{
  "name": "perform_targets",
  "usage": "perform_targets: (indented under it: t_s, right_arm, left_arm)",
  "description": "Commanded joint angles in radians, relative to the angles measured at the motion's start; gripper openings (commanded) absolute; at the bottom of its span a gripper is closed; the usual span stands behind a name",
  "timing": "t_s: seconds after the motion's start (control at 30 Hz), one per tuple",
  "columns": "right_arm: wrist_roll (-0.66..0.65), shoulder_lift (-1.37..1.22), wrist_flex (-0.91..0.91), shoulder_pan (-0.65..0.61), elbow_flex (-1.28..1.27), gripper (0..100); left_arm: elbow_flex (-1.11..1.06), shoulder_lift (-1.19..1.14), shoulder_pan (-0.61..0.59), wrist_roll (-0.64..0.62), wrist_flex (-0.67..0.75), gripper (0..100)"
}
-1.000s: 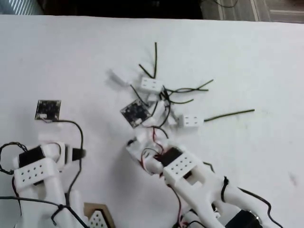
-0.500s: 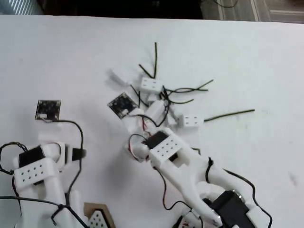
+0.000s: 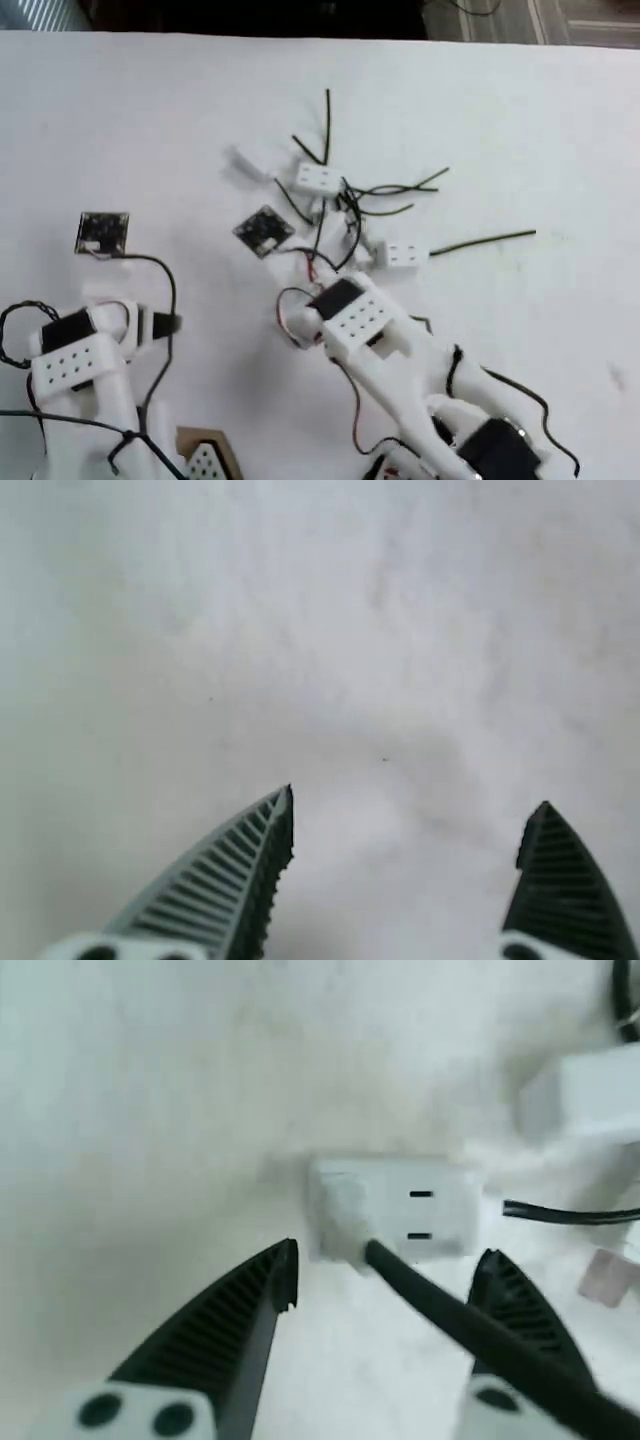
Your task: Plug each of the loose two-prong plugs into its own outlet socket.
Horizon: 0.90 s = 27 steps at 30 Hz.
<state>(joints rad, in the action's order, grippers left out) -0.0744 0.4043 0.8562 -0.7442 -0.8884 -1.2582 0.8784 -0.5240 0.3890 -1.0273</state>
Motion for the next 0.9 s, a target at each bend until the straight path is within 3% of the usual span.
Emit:
perform_targets:
  t_s: [0.0, 0.17, 0.33, 0.5, 0.67, 0.87]
  right_arm:
    - [-0.009, 0.213, 0.097, -0.010, 0.021, 29.6]
    - [-0.005, 0.472, 0.220, -0.005, 0.021, 29.6]
    - [0.025, 0.602, 0.306, 0.042, 0.018, 28.4]
    - [0.097, 0.568, 0.337, 0.232, 0.014, 25.8]
    - [0.104, 0.478, 0.291, 0.387, 0.014, 29.6]
    - [0.104, 0.344, 0.203, 0.565, 0.014, 32.3]
  left_arm:
    - [0.005, 0.021, -0.002, -0.005, 0.014, 35]
    - [0.011, 0.024, 0.021, -0.005, 0.014, 35]
    - [0.046, 0.024, 0.177, 0.069, -0.021, 35]
    - [0.135, 0.019, 0.335, 0.133, -0.080, 36]
    - [0.219, 0.016, 0.481, 0.161, -0.166, 44]
    - [0.224, 0.013, 0.673, 0.153, -0.081, 44]
